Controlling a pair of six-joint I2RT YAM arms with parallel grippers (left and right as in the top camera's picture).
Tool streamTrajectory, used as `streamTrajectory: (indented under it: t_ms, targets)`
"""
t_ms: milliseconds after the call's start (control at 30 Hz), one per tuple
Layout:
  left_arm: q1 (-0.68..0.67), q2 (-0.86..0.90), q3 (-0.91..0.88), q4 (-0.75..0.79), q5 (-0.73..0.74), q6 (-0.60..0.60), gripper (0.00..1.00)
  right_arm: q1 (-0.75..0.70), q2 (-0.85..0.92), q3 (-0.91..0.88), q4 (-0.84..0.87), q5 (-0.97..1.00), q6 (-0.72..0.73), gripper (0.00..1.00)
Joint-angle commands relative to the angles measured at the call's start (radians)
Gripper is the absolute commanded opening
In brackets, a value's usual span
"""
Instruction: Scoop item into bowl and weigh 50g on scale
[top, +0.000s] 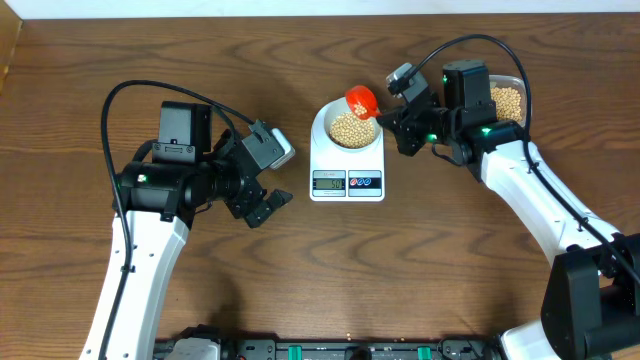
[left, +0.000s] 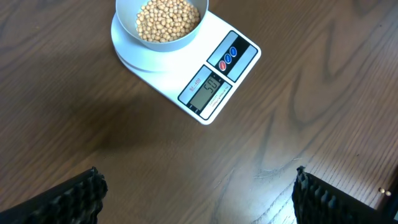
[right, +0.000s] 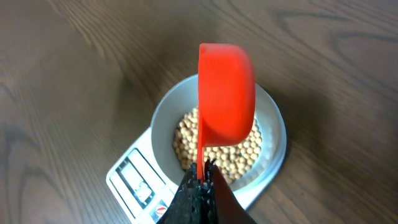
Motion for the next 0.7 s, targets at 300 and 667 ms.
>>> streamTrajectory:
  t_ms: [300, 667]
  targets:
    - [0.005, -0.014, 0.016, -0.003, -0.002, -0.005, 0.98, -0.092, -0.025, -0.003, 0.063, -0.157, 0.181, 0.01]
    - [0.005, -0.014, 0.016, -0.003, -0.002, -0.005, 0.98, -0.258, -0.059, -0.003, 0.049, -0.166, 0.199, 0.01]
